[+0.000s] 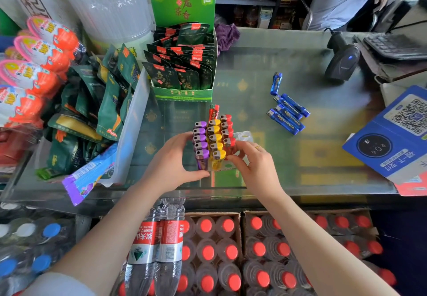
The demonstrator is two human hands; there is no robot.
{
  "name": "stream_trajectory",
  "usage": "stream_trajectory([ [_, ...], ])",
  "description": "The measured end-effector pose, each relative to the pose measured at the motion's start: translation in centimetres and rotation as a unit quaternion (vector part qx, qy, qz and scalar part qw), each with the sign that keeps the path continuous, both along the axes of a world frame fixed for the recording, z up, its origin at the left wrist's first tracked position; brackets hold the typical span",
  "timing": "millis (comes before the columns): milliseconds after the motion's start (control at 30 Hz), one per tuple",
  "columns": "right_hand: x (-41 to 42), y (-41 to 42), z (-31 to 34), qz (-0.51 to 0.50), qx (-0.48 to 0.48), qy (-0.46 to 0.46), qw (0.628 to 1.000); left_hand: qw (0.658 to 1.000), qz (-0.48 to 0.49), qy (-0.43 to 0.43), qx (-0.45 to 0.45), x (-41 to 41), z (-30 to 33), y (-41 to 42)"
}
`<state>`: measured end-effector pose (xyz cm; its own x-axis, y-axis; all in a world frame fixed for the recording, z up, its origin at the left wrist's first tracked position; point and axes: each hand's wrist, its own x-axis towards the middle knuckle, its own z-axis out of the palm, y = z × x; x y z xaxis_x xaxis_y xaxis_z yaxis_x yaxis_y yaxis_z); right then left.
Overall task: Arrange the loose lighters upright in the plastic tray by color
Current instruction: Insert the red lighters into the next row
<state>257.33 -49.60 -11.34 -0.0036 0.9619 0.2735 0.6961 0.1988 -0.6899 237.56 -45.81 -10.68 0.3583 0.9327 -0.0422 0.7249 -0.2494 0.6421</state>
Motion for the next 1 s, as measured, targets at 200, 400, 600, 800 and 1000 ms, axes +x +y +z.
stream_trajectory([
  [200,0.2,0.1,-0.2,-0.025,0.020,-0.065,0.997,1.000,0.000,-0.002,-0.002,0.0,0.3,0.0],
  [400,0.4,0.0,0.9,0.058,-0.034,-0.054,0.996,1.000,-0.005,0.021,0.018,-1.3,0.8,-0.9],
  [600,-0.7,4.0,2.7,-0.041,-0.087,0.001,0.995,1.000,0.021,-0.006,0.000,-3.6,1.0,-1.5],
  [800,-3.3,9.1,2.1,-0.109,-0.230,-0.029,0.967,0.999,0.023,-0.048,-0.005,-3.4,1.2,-2.0],
  [1000,-4.3,9.6,2.4,-0.140,-0.265,-0.072,0.951,0.999,0.028,-0.033,-0.020,-3.7,1.0,-1.8],
])
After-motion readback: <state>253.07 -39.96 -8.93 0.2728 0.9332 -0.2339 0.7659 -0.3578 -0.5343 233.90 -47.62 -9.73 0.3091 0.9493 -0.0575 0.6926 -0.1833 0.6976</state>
